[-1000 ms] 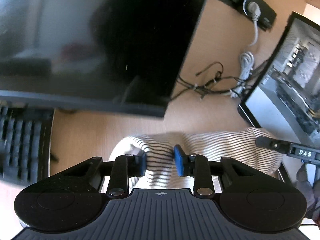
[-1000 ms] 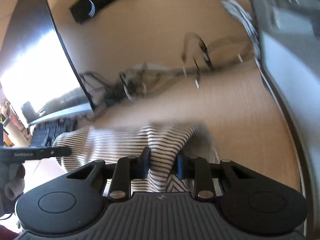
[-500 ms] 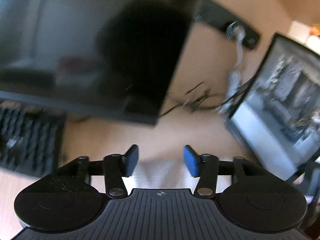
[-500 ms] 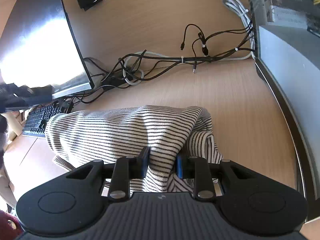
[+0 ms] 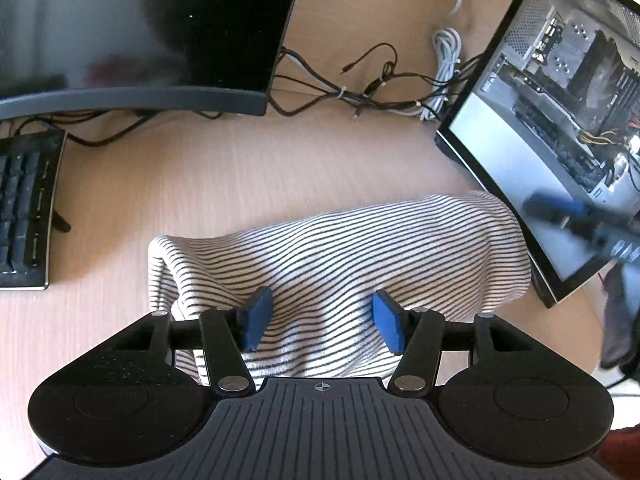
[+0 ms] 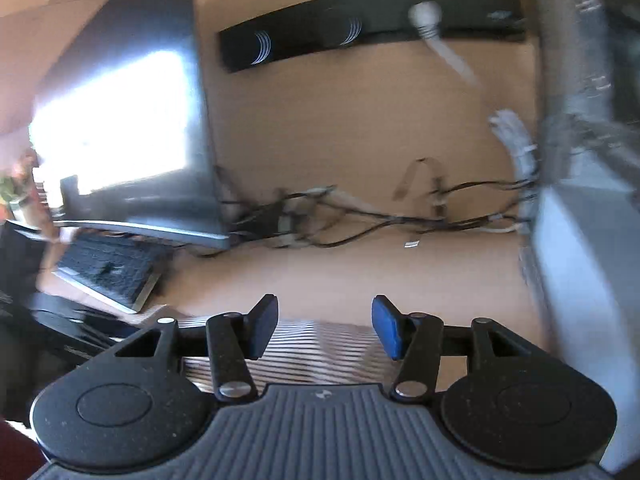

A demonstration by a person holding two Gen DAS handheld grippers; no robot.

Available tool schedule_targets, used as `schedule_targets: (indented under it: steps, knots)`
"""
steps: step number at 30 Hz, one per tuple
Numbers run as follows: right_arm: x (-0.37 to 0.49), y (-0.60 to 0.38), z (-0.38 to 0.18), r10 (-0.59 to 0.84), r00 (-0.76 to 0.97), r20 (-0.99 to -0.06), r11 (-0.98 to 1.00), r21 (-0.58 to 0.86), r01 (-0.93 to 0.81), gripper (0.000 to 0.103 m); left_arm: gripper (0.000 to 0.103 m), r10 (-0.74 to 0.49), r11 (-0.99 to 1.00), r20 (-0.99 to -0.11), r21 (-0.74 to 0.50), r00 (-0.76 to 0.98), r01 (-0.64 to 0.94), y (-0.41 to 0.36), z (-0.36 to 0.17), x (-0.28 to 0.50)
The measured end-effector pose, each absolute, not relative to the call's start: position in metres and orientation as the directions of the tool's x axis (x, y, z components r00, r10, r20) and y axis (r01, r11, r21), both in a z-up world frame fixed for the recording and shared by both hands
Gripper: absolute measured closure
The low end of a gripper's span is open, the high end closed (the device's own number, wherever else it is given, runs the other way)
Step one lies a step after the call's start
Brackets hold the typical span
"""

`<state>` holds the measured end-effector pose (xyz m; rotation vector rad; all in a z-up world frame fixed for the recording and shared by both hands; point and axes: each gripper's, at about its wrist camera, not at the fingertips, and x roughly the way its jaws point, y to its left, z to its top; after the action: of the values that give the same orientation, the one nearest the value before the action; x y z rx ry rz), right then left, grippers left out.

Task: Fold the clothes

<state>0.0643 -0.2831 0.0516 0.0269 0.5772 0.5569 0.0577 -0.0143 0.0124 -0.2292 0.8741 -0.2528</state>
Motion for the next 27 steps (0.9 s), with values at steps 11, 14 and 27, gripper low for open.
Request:
schedule_targets:
  steps: [11,14,27]
  knots:
    - [0.076,-0.267,-0.003,0.448,0.624,-0.64,0.867,0.143,-0.477,0.049,0.024,-0.269,0.958,-0.699,-0.265,0.662,0.109,-0.002,0.041,0.045]
    - [0.076,-0.267,-0.002,0.447,0.627,-0.638,0.866,0.133,-0.482,0.047,0.025,-0.162,0.981,-0.688,-0.187,0.707,0.042,0.01,0.057,0.043]
    - [0.073,-0.283,0.021,0.324,0.748,-0.58,0.922,0.017,-0.386,0.024,0.036,-0.154,0.976,-0.788,-0.214,0.596,-0.032,0.019,0.019,0.049]
